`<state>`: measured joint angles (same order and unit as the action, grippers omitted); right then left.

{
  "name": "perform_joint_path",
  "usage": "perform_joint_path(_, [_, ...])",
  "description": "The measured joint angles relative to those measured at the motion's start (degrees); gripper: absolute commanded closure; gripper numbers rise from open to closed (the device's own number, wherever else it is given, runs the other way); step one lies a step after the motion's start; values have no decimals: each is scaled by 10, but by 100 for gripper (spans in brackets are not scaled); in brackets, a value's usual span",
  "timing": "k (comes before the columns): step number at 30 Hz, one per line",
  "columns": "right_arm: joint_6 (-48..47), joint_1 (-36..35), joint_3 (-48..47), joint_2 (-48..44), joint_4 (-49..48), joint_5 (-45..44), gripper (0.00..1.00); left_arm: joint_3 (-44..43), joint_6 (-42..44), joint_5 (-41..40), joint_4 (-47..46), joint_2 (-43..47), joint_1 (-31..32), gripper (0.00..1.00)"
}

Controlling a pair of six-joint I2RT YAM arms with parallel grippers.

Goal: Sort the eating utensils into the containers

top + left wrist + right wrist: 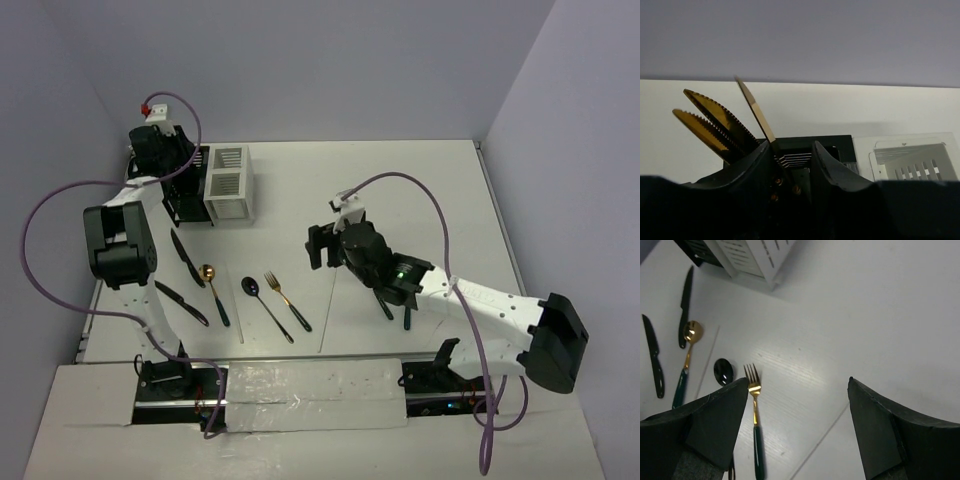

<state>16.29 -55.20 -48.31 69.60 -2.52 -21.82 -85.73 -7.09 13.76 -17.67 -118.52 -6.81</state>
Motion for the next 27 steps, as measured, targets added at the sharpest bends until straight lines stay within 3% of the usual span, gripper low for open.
perform_joint_path(6, [62, 54, -9, -63, 176, 43, 20, 12, -3, 7, -3, 9, -1, 48])
perform_joint_path(11, [105, 97, -9, -92, 297, 85, 21, 60, -9, 10, 2, 42, -3, 38])
perform_joint_path(15, [135, 111, -14, -59, 381, 123, 27, 76, -16, 4, 28, 88, -5, 30])
perform_joint_path(18, [154, 114, -20, -19, 431, 132, 22, 85, -19, -2, 47, 141, -6, 27])
perform_joint_path(27, [169, 135, -39, 74, 512, 125, 21, 86, 0, 45, 164, 316, -8, 27])
